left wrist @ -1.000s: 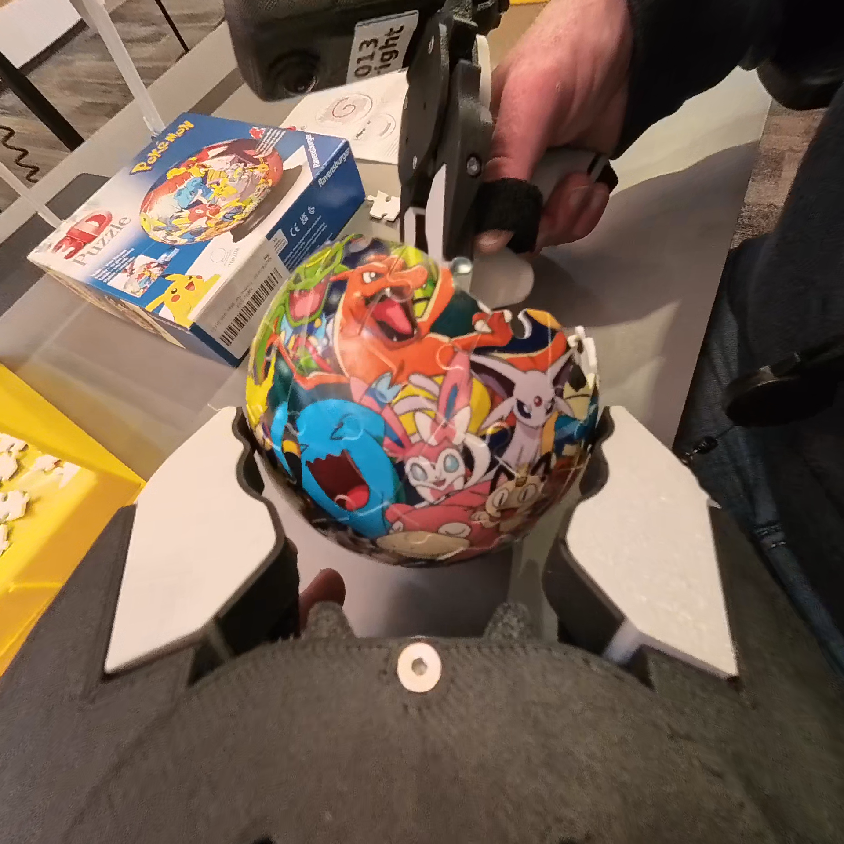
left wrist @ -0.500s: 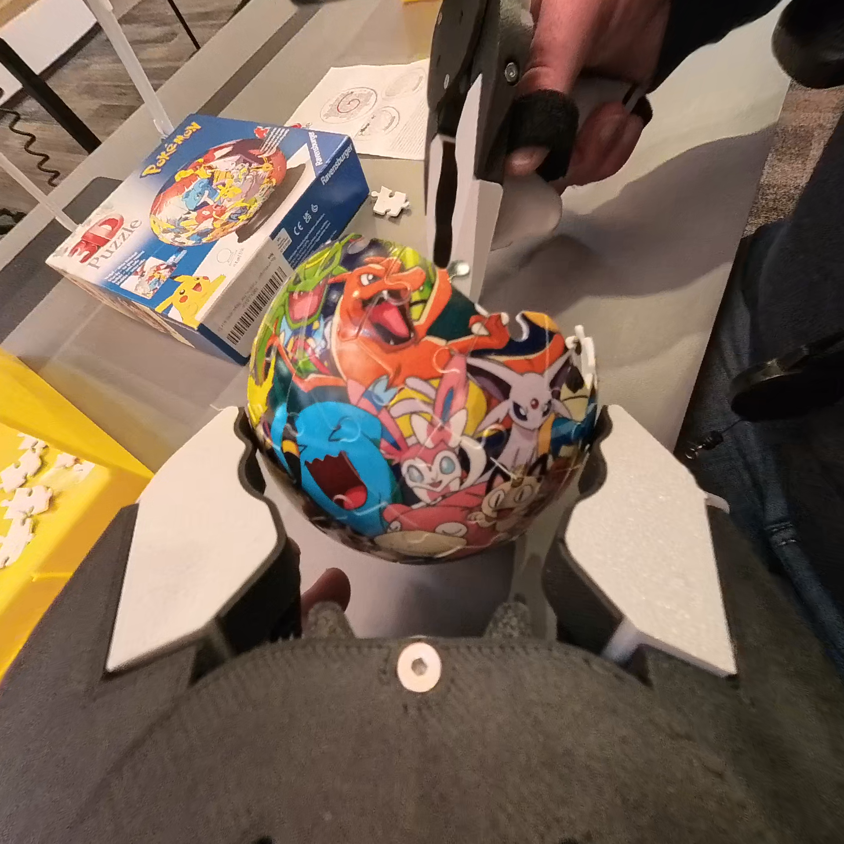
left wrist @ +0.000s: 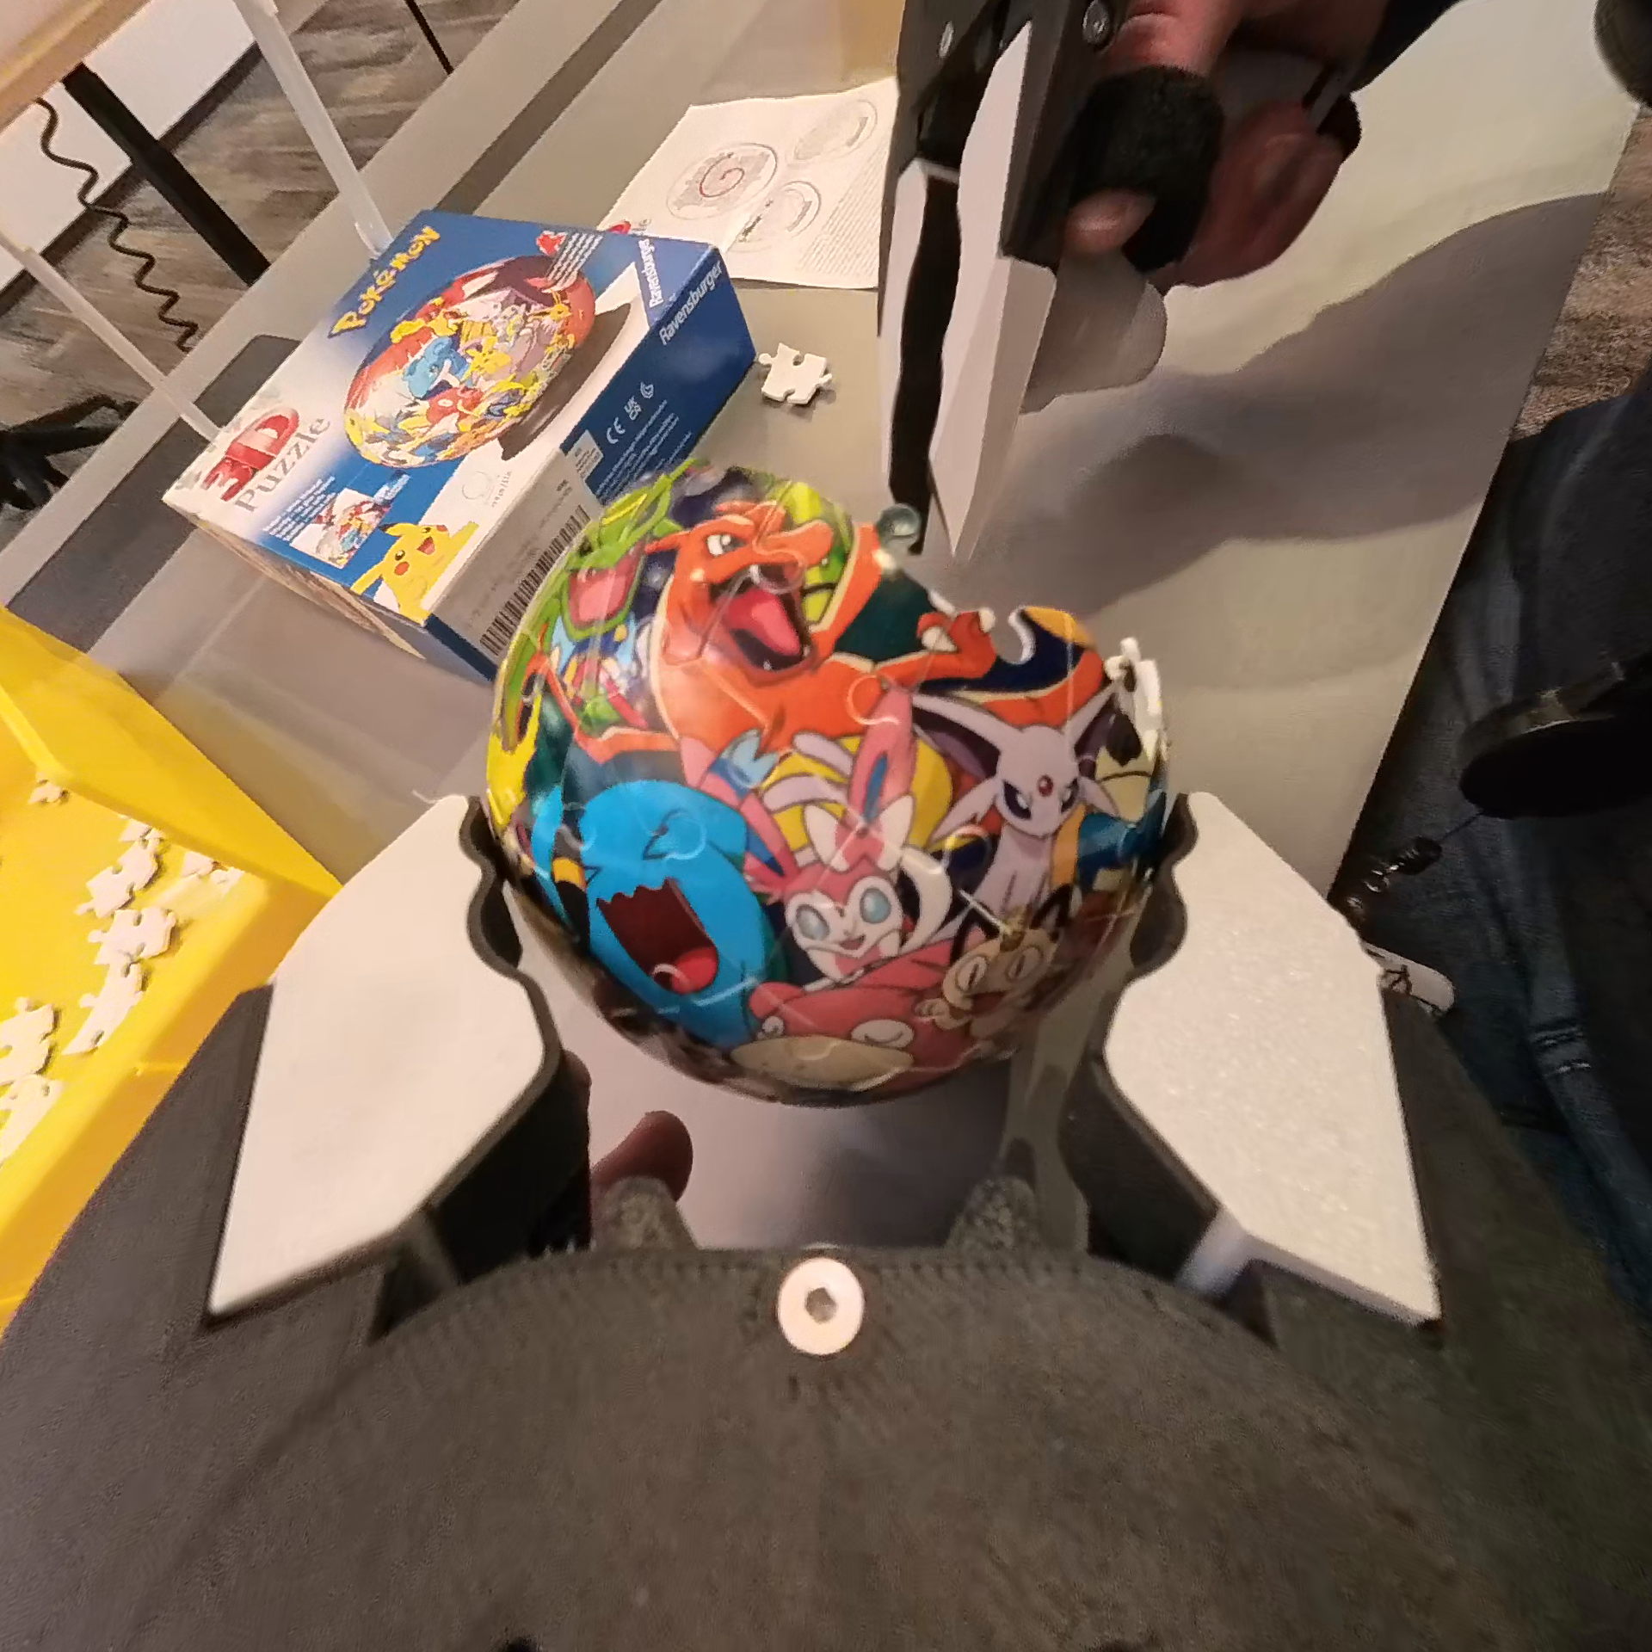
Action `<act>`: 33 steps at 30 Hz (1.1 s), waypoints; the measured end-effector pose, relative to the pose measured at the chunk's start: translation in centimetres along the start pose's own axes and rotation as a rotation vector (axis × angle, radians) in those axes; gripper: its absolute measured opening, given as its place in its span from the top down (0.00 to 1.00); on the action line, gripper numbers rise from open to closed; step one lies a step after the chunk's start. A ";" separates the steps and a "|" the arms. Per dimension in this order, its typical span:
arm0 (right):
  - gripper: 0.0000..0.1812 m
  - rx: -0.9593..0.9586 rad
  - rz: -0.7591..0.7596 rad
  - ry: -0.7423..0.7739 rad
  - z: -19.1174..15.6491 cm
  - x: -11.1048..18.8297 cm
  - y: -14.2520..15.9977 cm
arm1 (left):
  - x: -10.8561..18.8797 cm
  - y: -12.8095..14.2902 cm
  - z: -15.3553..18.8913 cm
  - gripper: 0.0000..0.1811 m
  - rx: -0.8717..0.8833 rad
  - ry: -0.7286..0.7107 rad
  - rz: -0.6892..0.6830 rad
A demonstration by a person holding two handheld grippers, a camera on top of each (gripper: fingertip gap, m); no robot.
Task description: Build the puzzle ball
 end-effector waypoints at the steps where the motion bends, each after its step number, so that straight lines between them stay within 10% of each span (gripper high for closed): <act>1: 0.82 0.009 0.005 0.018 0.2 0.5 0.0 | 0.1 0.0 0.0 0.26 0.000 -0.004 0.000; 17: 0.71 0.238 0.014 0.630 8.1 8.7 -0.6 | 0.3 0.2 -0.3 0.27 0.005 -0.048 -0.017; 33: 0.78 0.185 0.027 0.414 6.3 5.3 -0.8 | 0.4 0.7 -0.8 0.27 0.045 -0.107 -0.023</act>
Point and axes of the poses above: each gripper's, where its closed fingertips meet, x back along the fingers, y out of its underside, z = x × y across the jaws, the point moved 4 cm from there along x, back along the fingers, and after that the axes turned 9 degrees about -y, right-handed, at the moved point
